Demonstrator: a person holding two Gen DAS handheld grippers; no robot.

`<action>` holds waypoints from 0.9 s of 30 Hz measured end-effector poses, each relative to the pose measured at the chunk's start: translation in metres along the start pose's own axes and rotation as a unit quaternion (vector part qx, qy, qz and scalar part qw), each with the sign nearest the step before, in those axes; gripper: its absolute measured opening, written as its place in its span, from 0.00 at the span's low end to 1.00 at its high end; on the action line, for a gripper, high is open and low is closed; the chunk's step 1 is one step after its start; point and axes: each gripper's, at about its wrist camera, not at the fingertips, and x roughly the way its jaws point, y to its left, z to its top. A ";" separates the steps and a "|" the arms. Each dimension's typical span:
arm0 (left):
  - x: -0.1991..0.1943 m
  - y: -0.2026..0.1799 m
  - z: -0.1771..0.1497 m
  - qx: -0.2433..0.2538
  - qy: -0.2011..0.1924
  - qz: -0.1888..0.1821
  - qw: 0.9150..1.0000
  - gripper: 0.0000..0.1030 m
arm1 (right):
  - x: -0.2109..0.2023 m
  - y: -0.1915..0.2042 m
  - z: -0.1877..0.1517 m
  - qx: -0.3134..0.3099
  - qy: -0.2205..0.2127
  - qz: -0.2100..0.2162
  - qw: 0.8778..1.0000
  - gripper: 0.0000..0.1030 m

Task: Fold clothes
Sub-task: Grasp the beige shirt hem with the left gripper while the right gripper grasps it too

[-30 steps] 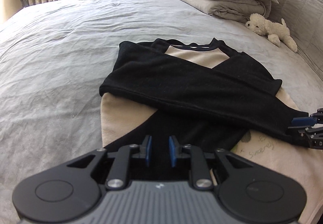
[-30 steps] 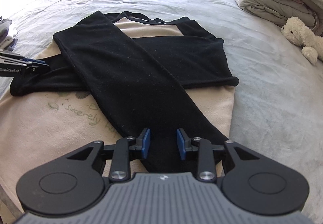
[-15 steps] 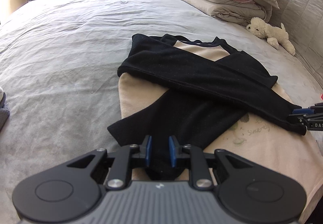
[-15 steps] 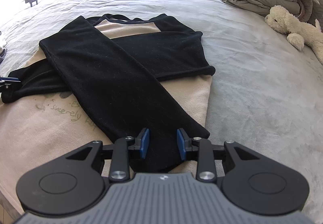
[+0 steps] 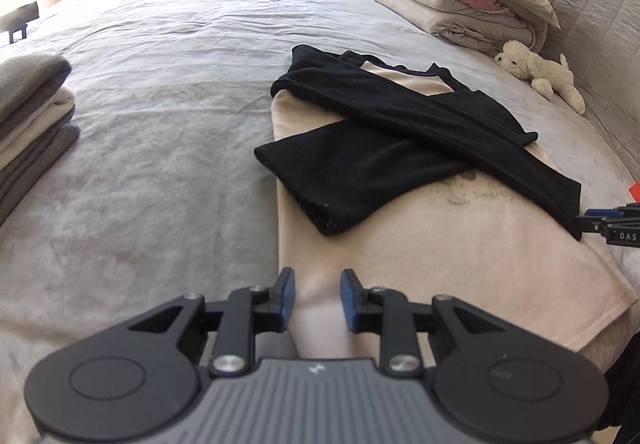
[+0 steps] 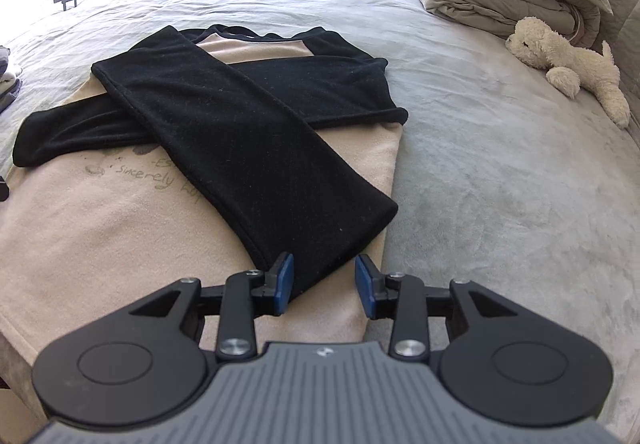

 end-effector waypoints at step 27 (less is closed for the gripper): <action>-0.047 0.011 -0.026 -0.113 -0.017 -0.031 0.993 0.06 | -0.086 -0.041 -0.076 0.221 -0.066 0.076 0.970 0.08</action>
